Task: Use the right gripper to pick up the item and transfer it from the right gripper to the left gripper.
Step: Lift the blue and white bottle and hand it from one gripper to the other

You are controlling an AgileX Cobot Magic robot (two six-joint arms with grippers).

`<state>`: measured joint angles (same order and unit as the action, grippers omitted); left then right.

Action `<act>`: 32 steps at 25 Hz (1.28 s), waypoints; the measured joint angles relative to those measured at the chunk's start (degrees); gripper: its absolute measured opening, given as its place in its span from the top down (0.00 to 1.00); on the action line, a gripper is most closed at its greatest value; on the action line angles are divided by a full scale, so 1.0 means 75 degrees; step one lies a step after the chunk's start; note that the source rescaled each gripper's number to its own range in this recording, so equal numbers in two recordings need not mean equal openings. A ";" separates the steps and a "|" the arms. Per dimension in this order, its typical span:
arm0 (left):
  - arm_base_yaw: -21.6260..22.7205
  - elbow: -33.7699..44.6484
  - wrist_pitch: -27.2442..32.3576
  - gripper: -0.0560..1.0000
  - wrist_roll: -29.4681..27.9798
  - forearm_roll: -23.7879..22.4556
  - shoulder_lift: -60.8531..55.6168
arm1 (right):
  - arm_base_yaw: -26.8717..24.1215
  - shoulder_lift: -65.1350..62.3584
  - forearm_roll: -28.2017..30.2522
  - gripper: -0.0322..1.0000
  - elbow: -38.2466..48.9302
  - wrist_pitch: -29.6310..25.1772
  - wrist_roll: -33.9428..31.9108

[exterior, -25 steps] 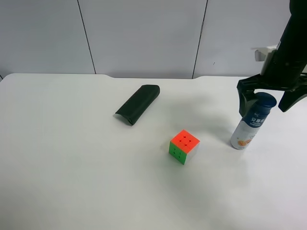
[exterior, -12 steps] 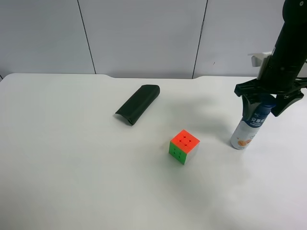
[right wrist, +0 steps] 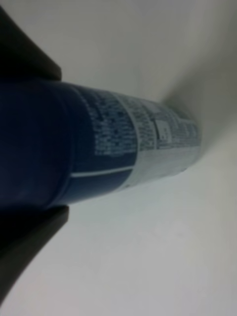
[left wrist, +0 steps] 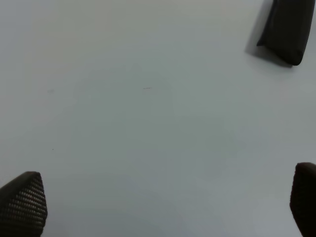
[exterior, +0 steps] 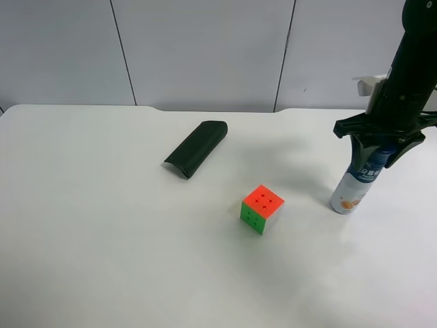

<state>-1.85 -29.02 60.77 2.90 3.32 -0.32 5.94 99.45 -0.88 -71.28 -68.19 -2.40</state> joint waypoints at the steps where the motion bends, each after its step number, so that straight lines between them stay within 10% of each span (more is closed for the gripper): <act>1: 0.0000 0.0000 0.0000 0.00 0.0000 0.0000 0.0000 | 0.0000 -0.0011 -0.0045 0.96 -0.0007 -0.0042 0.0000; 21: 0.0000 0.0000 0.0000 0.00 0.0000 0.0000 0.0000 | 0.1132 -0.1651 -0.0984 0.96 -0.0171 -0.0254 0.0229; 32: 0.0000 0.0000 0.0000 0.00 0.0000 0.0000 0.0000 | 0.1507 -0.2111 -0.3193 0.96 -0.0171 -0.0268 0.1330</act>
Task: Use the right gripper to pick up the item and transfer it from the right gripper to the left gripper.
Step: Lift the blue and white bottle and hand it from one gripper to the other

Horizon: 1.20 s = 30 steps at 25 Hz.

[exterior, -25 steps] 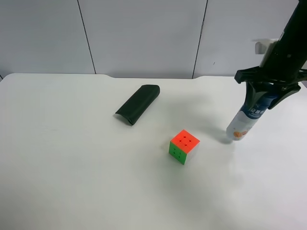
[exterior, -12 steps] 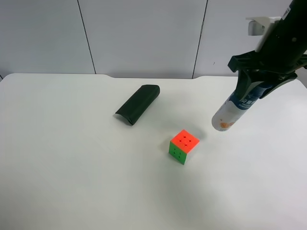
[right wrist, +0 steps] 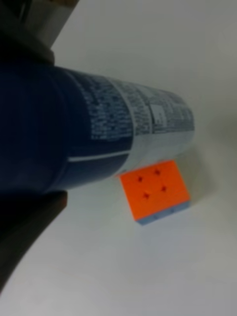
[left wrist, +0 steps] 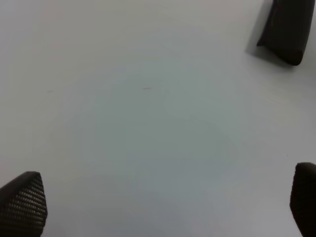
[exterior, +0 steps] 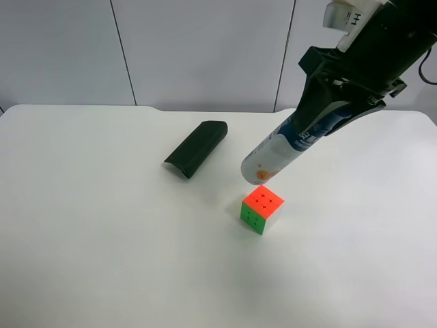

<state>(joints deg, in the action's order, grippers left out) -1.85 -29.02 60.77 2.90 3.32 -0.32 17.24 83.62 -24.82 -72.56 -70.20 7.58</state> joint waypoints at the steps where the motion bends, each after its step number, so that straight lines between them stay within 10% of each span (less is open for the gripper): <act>1: 0.0000 0.0000 0.0000 0.00 0.0017 0.0000 0.0000 | 0.0000 0.0000 -0.0218 0.96 0.0000 0.0000 0.0153; 16: -0.0302 -0.0353 0.0176 0.00 0.2193 0.1308 0.1515 | 0.0015 0.0000 -0.2616 0.96 0.0000 0.0007 0.1978; 30: -0.3785 -0.2003 0.0201 0.00 0.2601 0.0182 0.4879 | 0.0962 0.0053 -0.2899 0.96 0.0000 0.0443 0.2106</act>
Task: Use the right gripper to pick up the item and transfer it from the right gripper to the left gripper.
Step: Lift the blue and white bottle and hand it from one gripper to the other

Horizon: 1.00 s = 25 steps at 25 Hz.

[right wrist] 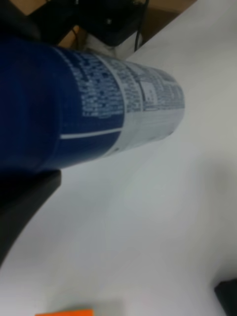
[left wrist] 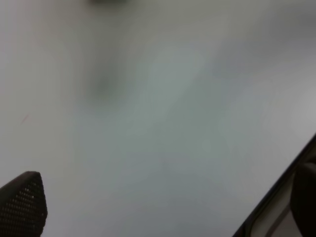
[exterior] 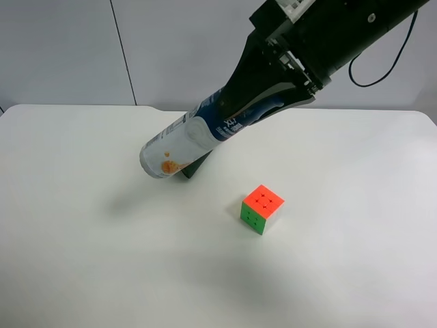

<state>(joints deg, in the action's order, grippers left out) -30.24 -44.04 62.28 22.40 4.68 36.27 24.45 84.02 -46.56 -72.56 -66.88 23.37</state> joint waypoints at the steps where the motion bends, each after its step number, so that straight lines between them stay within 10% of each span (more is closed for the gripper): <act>1: -0.0261 -0.0059 0.0000 0.00 0.0007 -0.0110 0.0184 | 0.0017 0.0009 -0.0053 0.96 0.0000 0.0010 0.0000; 13: -0.2821 -0.1412 -0.0445 0.00 0.0007 -0.1154 0.2824 | 0.0068 0.0009 -0.0836 0.96 0.0000 0.0248 0.0000; 25: -0.3183 -0.2532 -0.1489 0.00 0.0007 -0.1332 0.4587 | 0.0420 0.0009 -0.0893 0.96 0.0000 0.0329 -0.0020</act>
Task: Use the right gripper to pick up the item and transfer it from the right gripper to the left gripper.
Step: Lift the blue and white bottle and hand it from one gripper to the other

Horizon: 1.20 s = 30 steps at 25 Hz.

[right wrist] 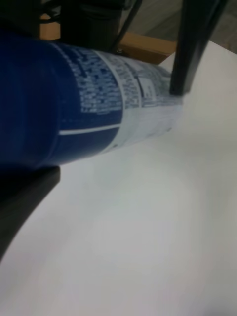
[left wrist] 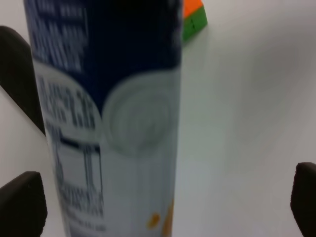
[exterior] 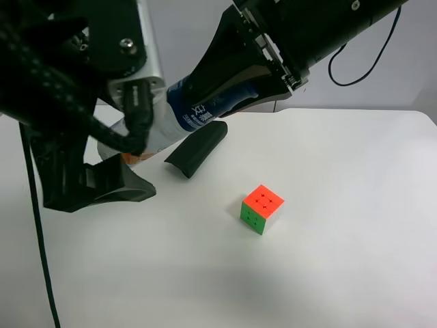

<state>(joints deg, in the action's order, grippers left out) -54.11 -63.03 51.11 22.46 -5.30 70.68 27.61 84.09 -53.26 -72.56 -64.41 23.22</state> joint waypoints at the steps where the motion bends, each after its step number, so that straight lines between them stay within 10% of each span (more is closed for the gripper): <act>1: 0.0000 0.0000 -0.0056 0.00 0.0000 0.0000 0.0066 | 0.0002 0.0000 0.0000 0.96 0.0000 -0.0003 0.0000; 15: 0.0000 0.0000 -0.0533 0.02 0.0000 -0.0021 0.0703 | 0.0002 0.0000 0.0000 0.96 0.0000 -0.0003 0.0000; 21: 0.0000 0.0000 -0.0539 0.51 0.0000 -0.0130 0.0718 | 0.0002 0.0000 0.0000 0.96 0.0000 -0.0044 0.0000; 30: 0.0000 -0.0007 -0.0539 0.95 -0.0027 -0.0206 0.0718 | 0.0008 0.0000 0.0000 0.96 0.0000 -0.0172 0.0000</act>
<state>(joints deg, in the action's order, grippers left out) -54.11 -63.08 47.06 22.25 -6.85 76.06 27.67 84.09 -53.26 -72.56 -65.70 23.22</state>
